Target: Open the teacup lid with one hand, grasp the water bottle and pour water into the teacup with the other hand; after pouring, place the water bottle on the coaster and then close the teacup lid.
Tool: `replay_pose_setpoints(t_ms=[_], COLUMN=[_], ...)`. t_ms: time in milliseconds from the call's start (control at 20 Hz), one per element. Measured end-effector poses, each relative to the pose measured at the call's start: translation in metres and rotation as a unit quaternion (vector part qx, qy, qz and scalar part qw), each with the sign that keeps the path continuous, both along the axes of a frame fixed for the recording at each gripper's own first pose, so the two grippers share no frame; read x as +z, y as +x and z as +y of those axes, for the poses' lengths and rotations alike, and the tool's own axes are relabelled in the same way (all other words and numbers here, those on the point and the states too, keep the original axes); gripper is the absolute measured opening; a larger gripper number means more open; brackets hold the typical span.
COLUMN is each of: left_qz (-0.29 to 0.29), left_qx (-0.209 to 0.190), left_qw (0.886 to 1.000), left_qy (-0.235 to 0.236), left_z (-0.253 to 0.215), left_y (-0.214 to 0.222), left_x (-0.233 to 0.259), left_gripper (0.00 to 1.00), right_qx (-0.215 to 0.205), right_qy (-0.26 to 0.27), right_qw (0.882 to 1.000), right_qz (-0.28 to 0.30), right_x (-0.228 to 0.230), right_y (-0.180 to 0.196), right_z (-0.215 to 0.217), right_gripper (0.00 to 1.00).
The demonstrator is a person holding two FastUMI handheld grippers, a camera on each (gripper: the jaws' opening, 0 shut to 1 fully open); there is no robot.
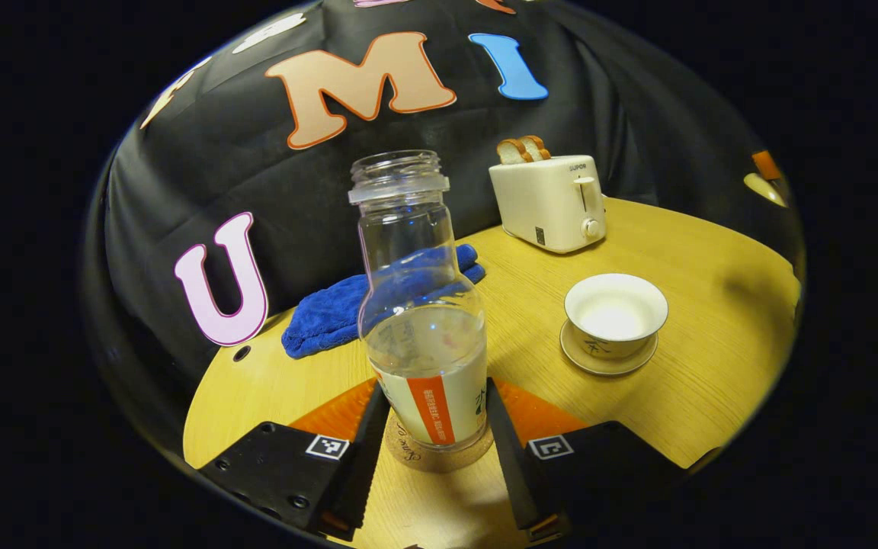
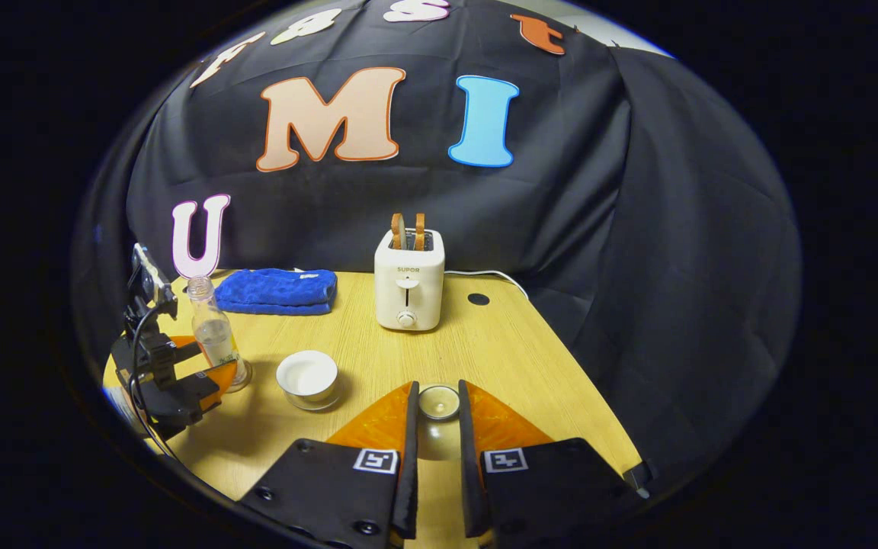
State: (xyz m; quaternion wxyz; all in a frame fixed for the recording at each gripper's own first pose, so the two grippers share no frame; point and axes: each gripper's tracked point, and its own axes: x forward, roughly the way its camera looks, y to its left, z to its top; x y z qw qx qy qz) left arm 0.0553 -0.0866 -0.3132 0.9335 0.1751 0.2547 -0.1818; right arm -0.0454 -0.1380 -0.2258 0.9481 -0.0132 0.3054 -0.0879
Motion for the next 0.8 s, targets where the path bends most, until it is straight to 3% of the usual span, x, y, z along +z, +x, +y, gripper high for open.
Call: replay_pose_setpoints(t_ms=[200, 350, 800], left_qz=[-0.013, -0.035, -0.055], left_qx=[-0.003, -0.010, -0.069], left_qw=[0.999, 0.995, 0.970], left_qy=[0.037, 0.092, 0.226], left_z=[0.005, 0.012, 0.013], left_y=[0.003, 0.008, 0.007], left_x=[0.008, 0.015, 0.010], left_gripper=[0.70, 0.70, 0.69], right_qx=[0.001, -0.002, -0.007], right_qy=[0.008, 0.015, 0.031], right_qw=[1.000, 1.000, 0.999], right_qz=[-0.002, 0.001, 0.012], right_x=[-0.003, -0.007, -0.024], right_y=[0.000, -0.002, -0.014], right_z=[-0.005, -0.010, -0.018], right_gripper=[0.25, 0.25, 0.27])
